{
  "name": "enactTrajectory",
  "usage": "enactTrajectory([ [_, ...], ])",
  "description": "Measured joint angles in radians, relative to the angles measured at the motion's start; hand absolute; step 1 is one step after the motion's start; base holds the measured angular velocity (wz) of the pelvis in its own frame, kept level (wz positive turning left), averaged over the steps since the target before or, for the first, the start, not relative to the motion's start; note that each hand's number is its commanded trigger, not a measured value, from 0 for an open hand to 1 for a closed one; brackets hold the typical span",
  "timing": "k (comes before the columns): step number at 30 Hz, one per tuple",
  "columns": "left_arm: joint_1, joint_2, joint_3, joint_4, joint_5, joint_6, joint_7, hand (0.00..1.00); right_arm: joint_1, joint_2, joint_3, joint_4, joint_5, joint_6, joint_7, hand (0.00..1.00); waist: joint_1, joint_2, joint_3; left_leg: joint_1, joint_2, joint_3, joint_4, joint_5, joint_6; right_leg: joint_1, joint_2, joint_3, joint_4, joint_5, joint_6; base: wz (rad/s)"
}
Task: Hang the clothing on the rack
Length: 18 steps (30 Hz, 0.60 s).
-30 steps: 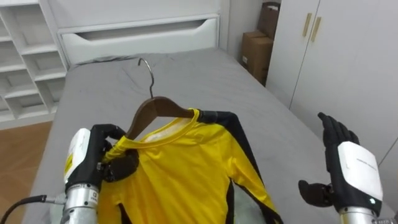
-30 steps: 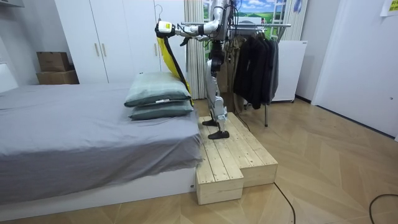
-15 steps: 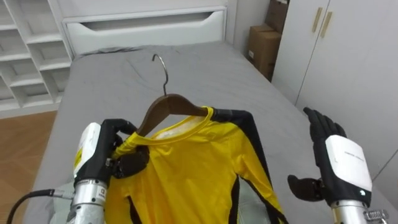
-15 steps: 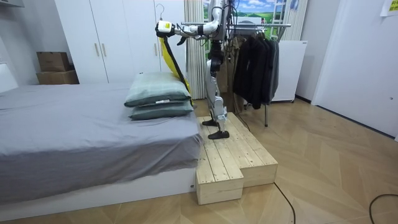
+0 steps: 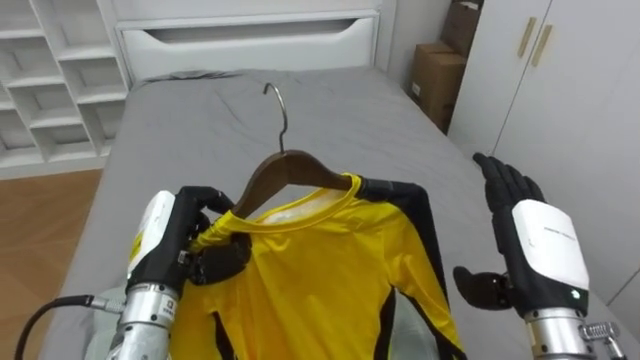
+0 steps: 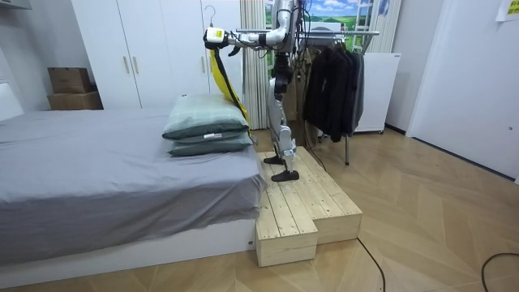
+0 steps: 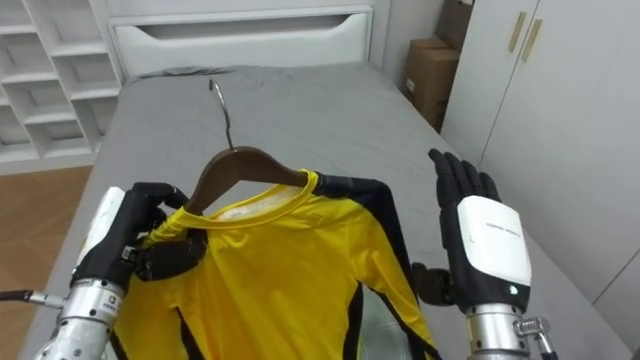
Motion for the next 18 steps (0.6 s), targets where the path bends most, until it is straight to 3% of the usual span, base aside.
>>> enactTrajectory([
  [8,0.000,0.011,-0.009,-0.116,-0.002,-0.005,-0.030,1.00,-0.065,-0.045,0.048,-0.031,-0.022,-0.013,0.016,0.00,0.002,-0.003,-0.0018,-0.016,0.000,-0.009,0.006,0.000,0.000,-0.012,-0.001,-0.004,0.001,0.001,-0.002,0.02],
  [13,0.000,0.013,-0.011,-0.133,-0.002,-0.018,-0.032,1.00,-0.086,-0.063,0.082,-0.036,-0.023,-0.043,0.017,0.00,0.004,-0.003,-0.0017,-0.015,0.000,-0.011,0.006,0.000,0.000,-0.011,-0.002,-0.003,0.000,0.001,-0.002,0.00],
  [18,0.000,0.014,-0.011,-0.136,-0.003,-0.018,-0.043,1.00,-0.086,-0.065,0.105,-0.036,-0.035,-0.048,0.034,0.00,0.008,-0.003,-0.0014,-0.017,0.000,-0.012,0.005,0.000,0.000,-0.011,-0.001,-0.001,-0.001,0.001,-0.001,0.00],
])
